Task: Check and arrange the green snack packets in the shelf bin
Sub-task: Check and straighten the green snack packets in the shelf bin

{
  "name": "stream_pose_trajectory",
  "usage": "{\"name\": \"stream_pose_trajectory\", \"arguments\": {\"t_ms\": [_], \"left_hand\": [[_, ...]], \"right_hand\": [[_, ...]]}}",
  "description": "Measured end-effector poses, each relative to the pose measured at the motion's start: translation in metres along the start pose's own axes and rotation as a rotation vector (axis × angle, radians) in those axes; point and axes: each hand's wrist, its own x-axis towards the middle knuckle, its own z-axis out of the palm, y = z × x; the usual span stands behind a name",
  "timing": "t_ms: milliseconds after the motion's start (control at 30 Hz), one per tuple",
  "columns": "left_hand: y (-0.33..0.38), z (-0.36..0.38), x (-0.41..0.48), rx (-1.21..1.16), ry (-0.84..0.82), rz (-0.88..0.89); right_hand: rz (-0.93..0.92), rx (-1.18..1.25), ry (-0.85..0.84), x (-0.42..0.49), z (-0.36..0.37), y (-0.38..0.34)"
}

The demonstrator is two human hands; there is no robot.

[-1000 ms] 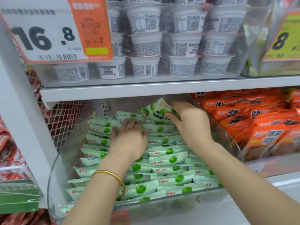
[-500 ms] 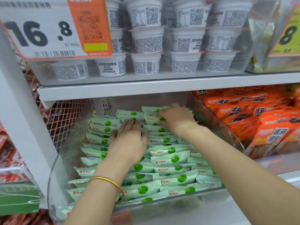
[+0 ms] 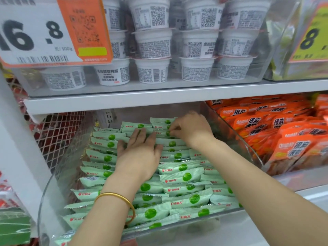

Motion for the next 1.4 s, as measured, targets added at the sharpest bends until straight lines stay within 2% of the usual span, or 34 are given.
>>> {"name": "stream_pose_trajectory", "arguments": {"t_ms": [100,300,467,600,700,800,900,1000,1101,1234,1401], "left_hand": [[0.0,0.0,0.0,-0.013,0.008,0.003],[-0.001,-0.001,-0.002,-0.031,0.02,-0.004],[-0.003,-0.002,-0.004,-0.062,0.039,0.002],[-0.003,-0.005,-0.007,-0.15,0.122,0.0],[-0.002,-0.007,-0.01,-0.28,0.247,0.031],[-0.002,-0.011,-0.018,-0.391,0.34,0.088],[0.001,-0.018,-0.033,-0.487,0.384,0.147],[0.005,-0.023,-0.053,-0.558,0.396,0.254],[0.01,-0.029,-0.074,-0.673,0.337,0.349],[0.011,-0.032,-0.092,-1.026,0.265,0.335],[0.011,-0.035,-0.103,-1.148,0.254,0.284]], "right_hand": [[0.082,0.1,0.148,0.004,-0.007,0.004],[0.068,-0.074,0.032,0.01,0.013,-0.007],[0.088,0.021,0.089,0.011,0.016,-0.008],[0.116,0.113,0.177,0.003,0.005,-0.007],[0.039,0.16,0.331,-0.008,-0.003,-0.006],[-0.122,0.186,0.618,-0.03,-0.005,-0.006],[-0.19,0.223,0.704,-0.056,-0.013,-0.006],[-0.25,0.429,0.691,-0.083,-0.024,-0.006],[-0.219,0.715,0.617,-0.102,-0.031,-0.005],[-0.206,0.92,0.455,-0.115,-0.029,0.002],[-0.296,1.15,0.214,-0.124,-0.031,-0.007]]}}
